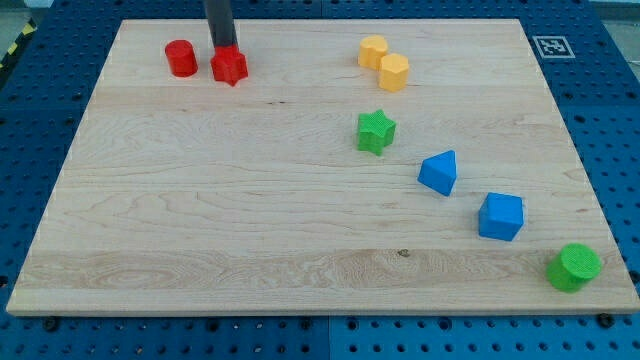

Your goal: Push the red circle into the red star

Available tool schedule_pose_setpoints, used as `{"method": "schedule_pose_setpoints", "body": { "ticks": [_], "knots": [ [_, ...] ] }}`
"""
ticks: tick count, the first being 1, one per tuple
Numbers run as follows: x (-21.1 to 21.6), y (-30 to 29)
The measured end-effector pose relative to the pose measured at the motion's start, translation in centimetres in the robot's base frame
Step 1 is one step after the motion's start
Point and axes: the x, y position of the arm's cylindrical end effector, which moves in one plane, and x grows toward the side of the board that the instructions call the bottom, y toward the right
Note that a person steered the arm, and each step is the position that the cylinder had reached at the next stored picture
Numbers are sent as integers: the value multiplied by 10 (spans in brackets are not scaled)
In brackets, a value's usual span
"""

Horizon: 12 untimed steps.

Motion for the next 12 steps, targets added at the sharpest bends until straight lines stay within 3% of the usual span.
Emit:
{"method": "schedule_pose_setpoints", "body": {
  "ticks": [3, 4, 6, 7, 8, 9, 11, 12],
  "knots": [
    [134, 61],
    [123, 67],
    [-6, 45],
    [-38, -29],
    [-44, -91],
    [-41, -88],
    [13, -70],
    [8, -65]
  ]
}}
